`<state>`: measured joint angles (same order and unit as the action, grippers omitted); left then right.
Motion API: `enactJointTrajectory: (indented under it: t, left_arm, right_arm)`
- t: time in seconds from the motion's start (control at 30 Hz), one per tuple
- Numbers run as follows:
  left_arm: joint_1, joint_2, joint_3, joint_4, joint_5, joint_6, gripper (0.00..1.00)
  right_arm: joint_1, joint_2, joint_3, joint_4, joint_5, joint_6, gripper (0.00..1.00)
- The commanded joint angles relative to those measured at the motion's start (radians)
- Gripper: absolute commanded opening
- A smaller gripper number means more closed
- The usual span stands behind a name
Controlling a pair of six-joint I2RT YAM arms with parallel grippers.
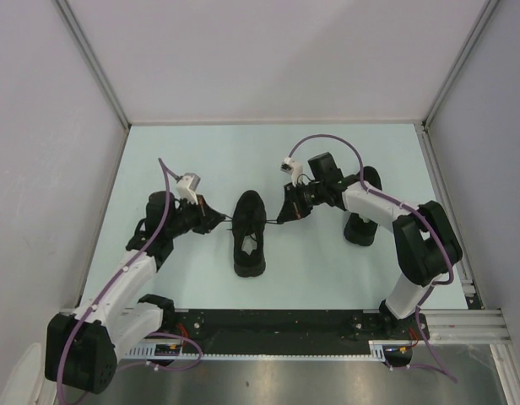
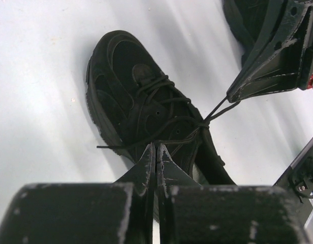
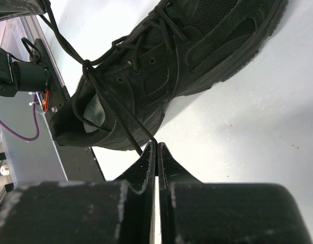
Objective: Tie the shoes
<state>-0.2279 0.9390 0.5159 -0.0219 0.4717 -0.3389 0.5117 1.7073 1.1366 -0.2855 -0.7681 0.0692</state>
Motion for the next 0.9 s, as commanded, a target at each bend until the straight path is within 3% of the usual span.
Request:
enactJointTrajectory:
  t: [0.0, 0.87]
  left_arm:
    - [0.042, -0.025, -0.011, -0.029, -0.041, 0.023, 0.0]
    - [0.116, 0.05, -0.037, 0.008, -0.018, 0.057, 0.0]
  right_arm:
    - [-0.03, -0.035, -0.018, -0.027, 0.033, -0.043, 0.0]
    - [-0.068, -0.02, -0.041, -0.035, 0.072, -0.095, 0.0]
